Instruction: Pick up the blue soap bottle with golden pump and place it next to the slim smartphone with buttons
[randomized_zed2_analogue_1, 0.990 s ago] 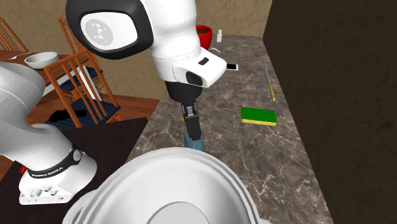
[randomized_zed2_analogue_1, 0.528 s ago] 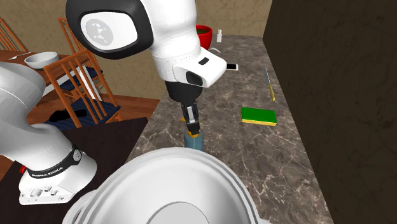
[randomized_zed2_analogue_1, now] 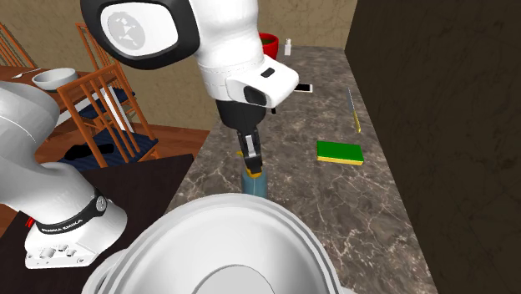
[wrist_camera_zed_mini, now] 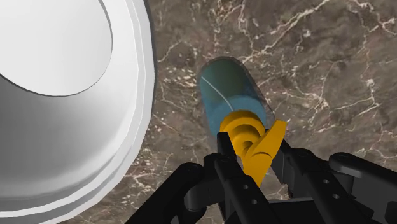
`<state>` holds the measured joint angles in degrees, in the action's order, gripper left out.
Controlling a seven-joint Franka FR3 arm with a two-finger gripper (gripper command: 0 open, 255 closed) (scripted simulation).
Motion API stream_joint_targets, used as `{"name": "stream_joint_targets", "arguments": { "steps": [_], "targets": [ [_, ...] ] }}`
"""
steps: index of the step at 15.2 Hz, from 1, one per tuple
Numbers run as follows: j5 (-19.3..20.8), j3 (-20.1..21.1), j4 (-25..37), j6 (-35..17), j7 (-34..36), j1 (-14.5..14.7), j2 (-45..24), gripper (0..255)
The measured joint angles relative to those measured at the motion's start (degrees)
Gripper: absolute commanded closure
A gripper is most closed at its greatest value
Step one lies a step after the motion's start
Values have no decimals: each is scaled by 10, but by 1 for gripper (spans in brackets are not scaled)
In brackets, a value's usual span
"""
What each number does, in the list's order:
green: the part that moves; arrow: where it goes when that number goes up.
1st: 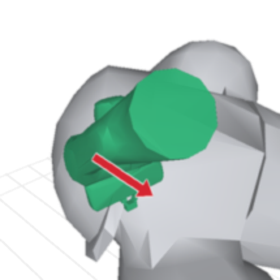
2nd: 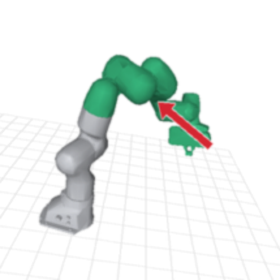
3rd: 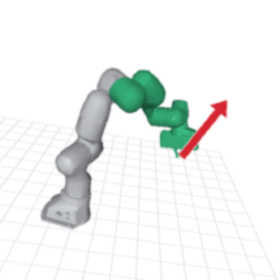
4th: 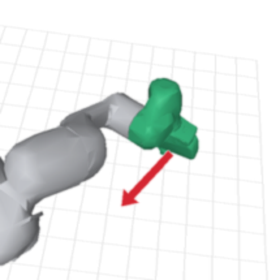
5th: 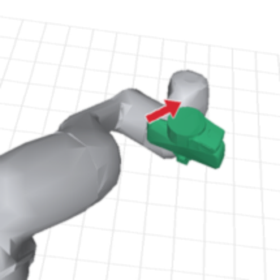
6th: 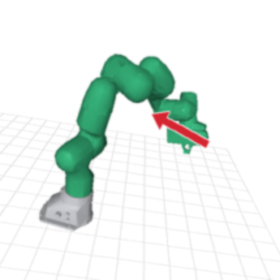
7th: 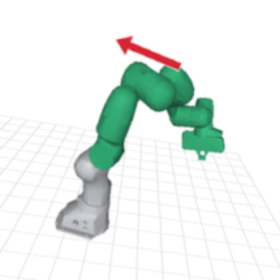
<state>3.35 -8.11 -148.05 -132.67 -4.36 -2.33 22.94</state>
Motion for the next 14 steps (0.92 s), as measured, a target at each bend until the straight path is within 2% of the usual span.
{"name": "stream_joint_targets", "arguments": {
  "steps": [14],
  "targets": [
    [-1, 7, 75, 120, 2, 0, 44, 255]
  ]
}}
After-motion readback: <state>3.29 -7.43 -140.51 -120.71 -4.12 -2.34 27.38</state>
